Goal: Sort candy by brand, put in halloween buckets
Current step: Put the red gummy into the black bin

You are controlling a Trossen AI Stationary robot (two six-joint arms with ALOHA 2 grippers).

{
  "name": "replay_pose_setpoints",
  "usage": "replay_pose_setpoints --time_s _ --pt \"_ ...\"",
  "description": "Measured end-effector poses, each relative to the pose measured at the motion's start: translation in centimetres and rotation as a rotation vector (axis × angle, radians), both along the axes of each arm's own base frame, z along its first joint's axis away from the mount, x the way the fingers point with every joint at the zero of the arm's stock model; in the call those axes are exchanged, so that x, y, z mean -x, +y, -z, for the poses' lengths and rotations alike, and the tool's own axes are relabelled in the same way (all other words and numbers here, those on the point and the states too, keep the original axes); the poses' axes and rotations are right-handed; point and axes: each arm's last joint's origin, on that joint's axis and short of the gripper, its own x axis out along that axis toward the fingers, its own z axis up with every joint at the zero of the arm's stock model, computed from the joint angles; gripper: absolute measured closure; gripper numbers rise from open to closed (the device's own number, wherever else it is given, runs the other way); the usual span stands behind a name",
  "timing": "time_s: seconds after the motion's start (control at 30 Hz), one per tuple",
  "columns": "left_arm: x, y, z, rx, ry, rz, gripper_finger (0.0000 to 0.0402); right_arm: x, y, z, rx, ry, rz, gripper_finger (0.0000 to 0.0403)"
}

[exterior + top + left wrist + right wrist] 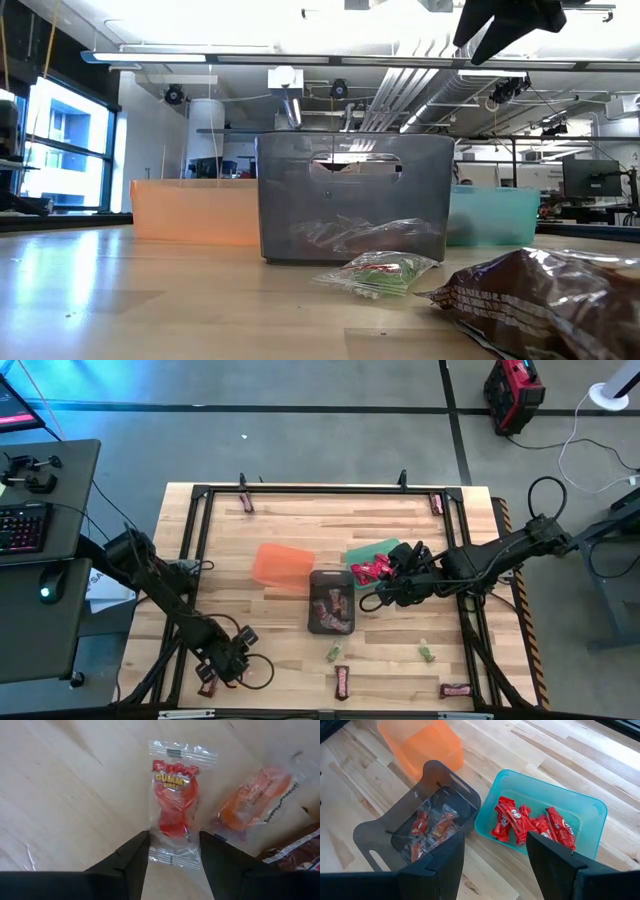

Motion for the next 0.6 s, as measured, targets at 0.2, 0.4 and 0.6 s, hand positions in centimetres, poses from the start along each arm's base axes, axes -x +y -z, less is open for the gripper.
replay_pose_setpoints --time_s 0.2,0.4,0.6 --pt "-0.2 0.8 -0.9 0.025 0.011 -0.101 0.0344 0.0 0.0 0.0 0.001 0.002 -0.004 0.0197" --pt "-0.5 3.1 -3.0 0.021 0.005 -0.230 0.0379 0.0 0.0 0.0 0.002 0.004 -0.006 0.0197" --pt "-1.8 6.0 -7.2 -0.004 -0.168 -0.335 0.0397 0.0 0.0 0.0 0.003 0.005 -0.007 0.0197"
